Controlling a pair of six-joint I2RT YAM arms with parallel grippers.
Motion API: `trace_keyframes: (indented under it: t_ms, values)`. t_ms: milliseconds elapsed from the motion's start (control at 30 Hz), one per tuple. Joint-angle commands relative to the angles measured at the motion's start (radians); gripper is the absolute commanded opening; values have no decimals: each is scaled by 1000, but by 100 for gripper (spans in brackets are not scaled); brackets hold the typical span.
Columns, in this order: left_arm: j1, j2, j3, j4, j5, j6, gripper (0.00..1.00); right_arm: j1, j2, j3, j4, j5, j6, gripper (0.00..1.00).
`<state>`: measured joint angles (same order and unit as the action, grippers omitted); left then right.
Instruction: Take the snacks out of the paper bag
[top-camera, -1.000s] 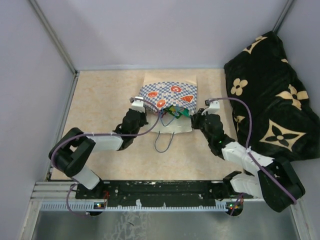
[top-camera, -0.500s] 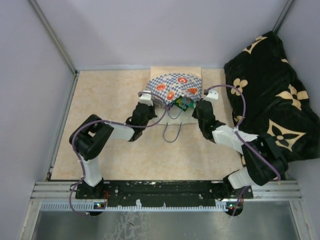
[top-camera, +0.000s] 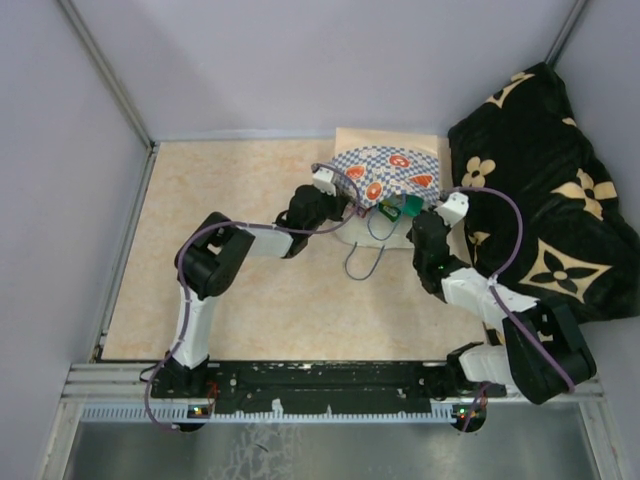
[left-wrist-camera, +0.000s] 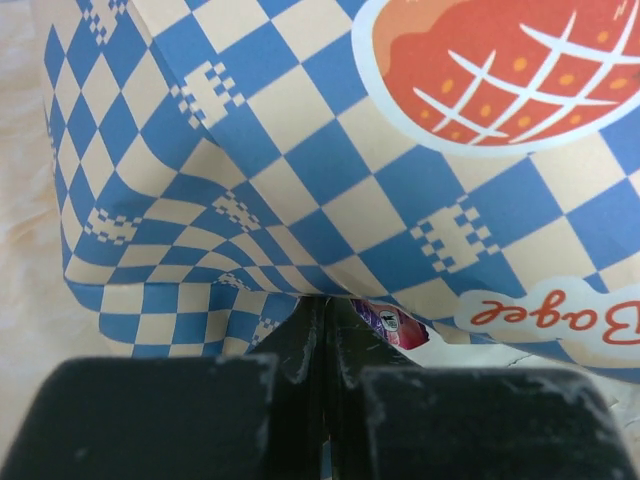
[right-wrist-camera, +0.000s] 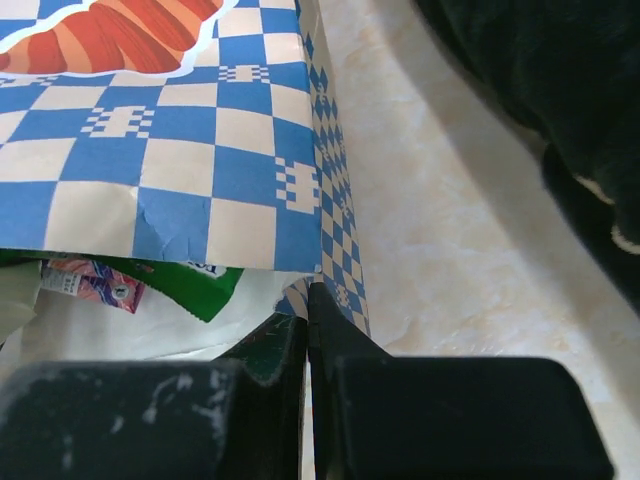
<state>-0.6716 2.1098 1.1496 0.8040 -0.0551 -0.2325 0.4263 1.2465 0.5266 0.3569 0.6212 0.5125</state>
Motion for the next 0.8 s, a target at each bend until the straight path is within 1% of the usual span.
trace_keyframes:
  t_ms: [0,200,333,433,500,533,567,600,633,700,733,767]
  values:
    - [-7,97,162,-48,161,-15,0,-68,30,12,67,1,45,0]
    - [19,147,293,-123,179,-29,0,-175,100,54,69,-59,37,0]
    - [33,155,375,-212,151,-39,0,-249,143,95,66,-145,27,0]
    - [44,142,417,-287,149,-39,0,-262,170,148,24,-176,8,0]
    - [47,115,411,-303,147,-25,0,-262,163,152,14,-201,6,0]
    - [47,97,401,-312,143,-14,0,-262,151,149,10,-217,10,2]
    - [47,76,390,-325,137,-4,0,-262,137,143,8,-237,14,8]
    - [47,54,376,-340,131,8,1,-262,119,134,4,-254,22,18]
    - [47,29,358,-352,127,20,4,-263,99,124,2,-276,34,31]
    - [47,-28,311,-383,121,50,23,-262,58,98,0,-311,58,55]
    - [48,-60,290,-404,120,65,34,-262,39,87,-7,-321,74,66]
    - [49,-91,269,-425,119,79,53,-263,19,76,-14,-329,90,73]
